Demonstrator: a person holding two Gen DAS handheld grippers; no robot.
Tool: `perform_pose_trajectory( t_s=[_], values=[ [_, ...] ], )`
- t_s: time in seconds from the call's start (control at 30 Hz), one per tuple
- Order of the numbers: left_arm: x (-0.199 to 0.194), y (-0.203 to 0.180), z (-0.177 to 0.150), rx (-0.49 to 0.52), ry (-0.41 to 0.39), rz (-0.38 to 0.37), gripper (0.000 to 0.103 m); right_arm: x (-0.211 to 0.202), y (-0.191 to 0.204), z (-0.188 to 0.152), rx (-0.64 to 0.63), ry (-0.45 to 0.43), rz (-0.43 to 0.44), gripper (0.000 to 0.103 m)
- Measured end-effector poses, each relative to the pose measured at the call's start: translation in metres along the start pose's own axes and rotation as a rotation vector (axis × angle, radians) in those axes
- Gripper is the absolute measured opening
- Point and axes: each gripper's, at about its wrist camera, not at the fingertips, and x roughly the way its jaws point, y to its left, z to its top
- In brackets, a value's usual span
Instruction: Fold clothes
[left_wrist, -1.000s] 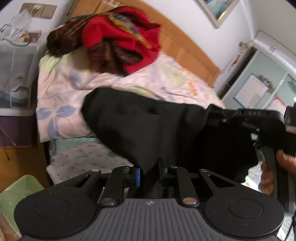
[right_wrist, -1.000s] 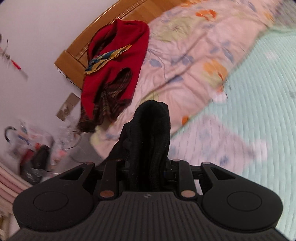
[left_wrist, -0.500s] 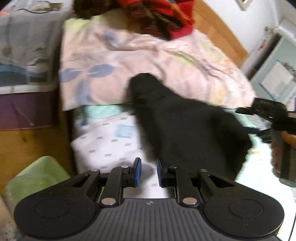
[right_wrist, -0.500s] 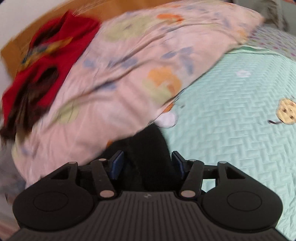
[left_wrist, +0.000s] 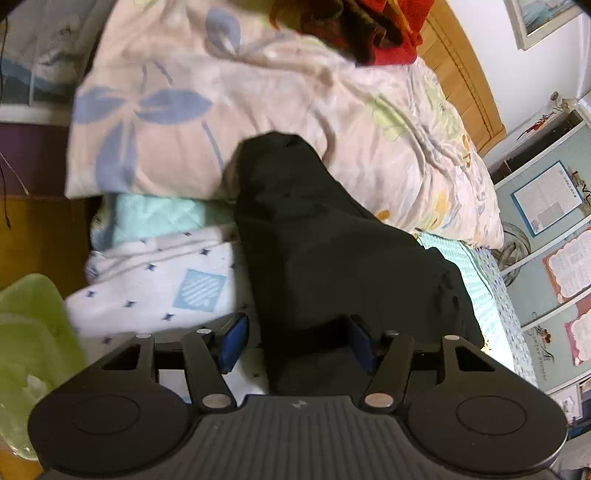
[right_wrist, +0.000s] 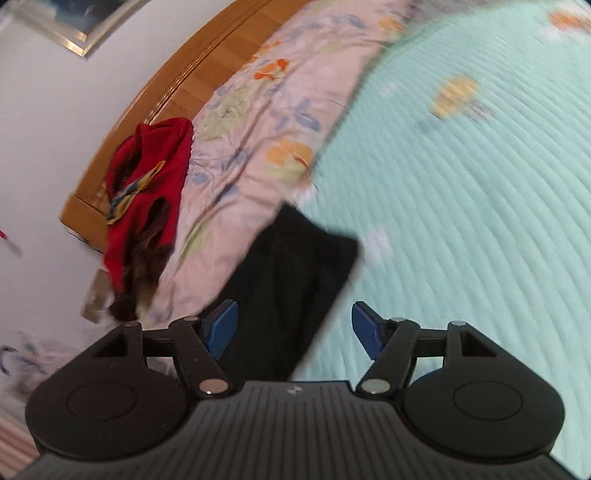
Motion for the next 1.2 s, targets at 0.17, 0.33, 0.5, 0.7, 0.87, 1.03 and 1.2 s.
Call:
perform_pose_trajectory(
  t_s=[0.17, 0.33, 0.5, 0.7, 0.87, 1.03, 1.2],
  values=[
    [0.021, -0.012, 0.003, 0.03, -0.008, 0.043, 0.063, -0.099, -0.062, -0.055, 0.088, -0.024, -0.114, 0.073],
    [0.014, -0.029, -0.002, 0.132, -0.06, 0.082, 0.019, -0.176, -0.101, -0.082, 0.146, -0.102, -0.246, 0.073],
    [-0.015, -0.026, -0.009, 0.064, -0.076, 0.099, 0.015, -0.229, -0.123, -0.095, 0.173, -0.207, -0.331, 0.073],
    [-0.023, -0.032, -0.025, 0.057, -0.114, 0.189, 0.016, -0.252, -0.118, -0.107, 0.11, -0.241, -0.325, 0.073],
    [-0.02, -0.024, -0.022, 0.001, -0.111, 0.233, 0.016, -0.258, -0.111, -0.12, 0.078, -0.217, -0.297, 0.073],
    [-0.038, -0.017, -0.018, -0.015, -0.085, 0.202, 0.017, -0.276, -0.108, -0.128, 0.076, -0.207, -0.273, 0.075],
    [-0.076, -0.019, -0.024, -0.004, -0.07, -0.036, 0.013, -0.294, -0.12, -0.136, 0.127, -0.232, -0.28, 0.077]
  ],
)
